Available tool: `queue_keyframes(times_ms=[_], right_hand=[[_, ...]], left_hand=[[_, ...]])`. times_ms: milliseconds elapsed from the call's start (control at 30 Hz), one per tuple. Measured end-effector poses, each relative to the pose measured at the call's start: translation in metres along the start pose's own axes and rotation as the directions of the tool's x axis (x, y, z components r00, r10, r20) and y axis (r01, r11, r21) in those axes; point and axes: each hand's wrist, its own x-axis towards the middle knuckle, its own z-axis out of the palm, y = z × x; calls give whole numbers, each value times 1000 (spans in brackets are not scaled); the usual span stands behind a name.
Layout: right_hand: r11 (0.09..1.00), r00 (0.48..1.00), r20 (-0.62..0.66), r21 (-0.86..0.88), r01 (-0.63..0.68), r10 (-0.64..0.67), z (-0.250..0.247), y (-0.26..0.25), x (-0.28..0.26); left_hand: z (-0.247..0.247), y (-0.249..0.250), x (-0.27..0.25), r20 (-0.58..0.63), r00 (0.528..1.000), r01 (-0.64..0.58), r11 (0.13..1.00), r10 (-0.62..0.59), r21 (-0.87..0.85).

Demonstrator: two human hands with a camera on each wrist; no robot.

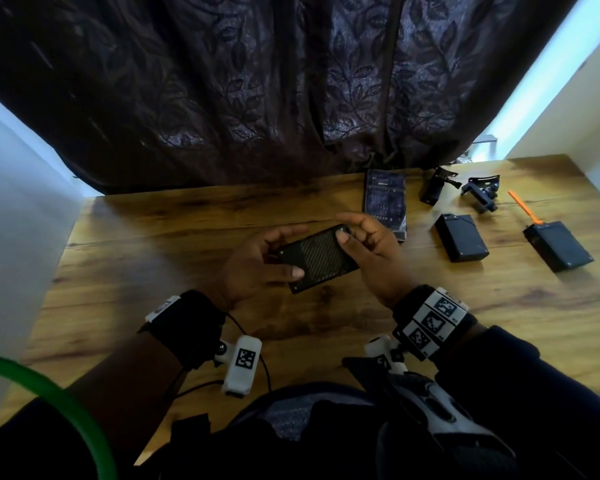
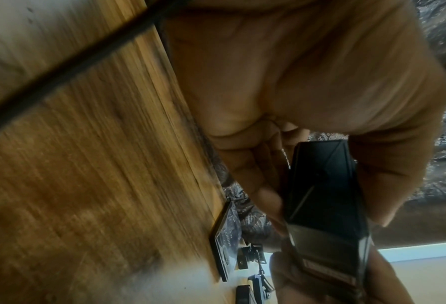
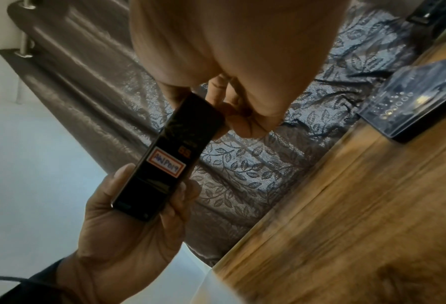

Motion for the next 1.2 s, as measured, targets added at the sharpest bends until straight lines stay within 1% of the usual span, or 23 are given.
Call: queue_keyframes(times_ms=[200,300,400,467,567,633,733,833,900,933,967,1033,1133,1200], right_hand=[[999,999,23,-2,43,-43,-2,-3,-1],[998,997,48,32,61,-62,-4,-4,-1],[999,997,76,33,31,-33,-5,-7,0],[1000,991,134,6,20,-20,-8,-6,1],[997,981,185,-37,61,-53,-14,-7,0],[993,978,189,-62,100,-87,-15,-10,-2],[974,970,180,-131,186,-161,-17,-10,-3],[946,949,184,-155,284,-255,-19,-9,-4],[922,932,194,-180,342,-307,-20,-8,-6],[918,927,208,-186,350,-311,-20,-7,-7],[917,925,220,-190,351,-309,-19,-6,-7],[921,931,226,-205,332,-285,-18,-3,-6],[944,959,195,-219,247,-206,-18,-3,-7],[962,964,200,-174,211,-176,-18,-5,-10]], left_hand=[[3,3,-3,-16,998,-67,998,67,-4],[4,4,-2,-22,996,-85,996,85,-3],[6,5,-3,-55,991,-119,993,120,13],[6,5,-4,-83,984,-155,987,158,41],[5,5,-4,-99,968,-222,970,231,99],[3,8,-2,-111,956,-257,959,270,123],[0,10,1,-99,945,-302,947,312,107],[0,9,3,-53,954,-288,952,294,101],[1,7,4,20,971,-239,969,238,64],[4,6,4,40,977,-210,977,208,41],[7,6,3,31,983,-180,983,179,27],[13,6,2,-26,990,-140,990,140,8],[17,5,0,-71,982,-179,984,177,-15],[17,7,-1,-87,971,-224,974,222,-17]])
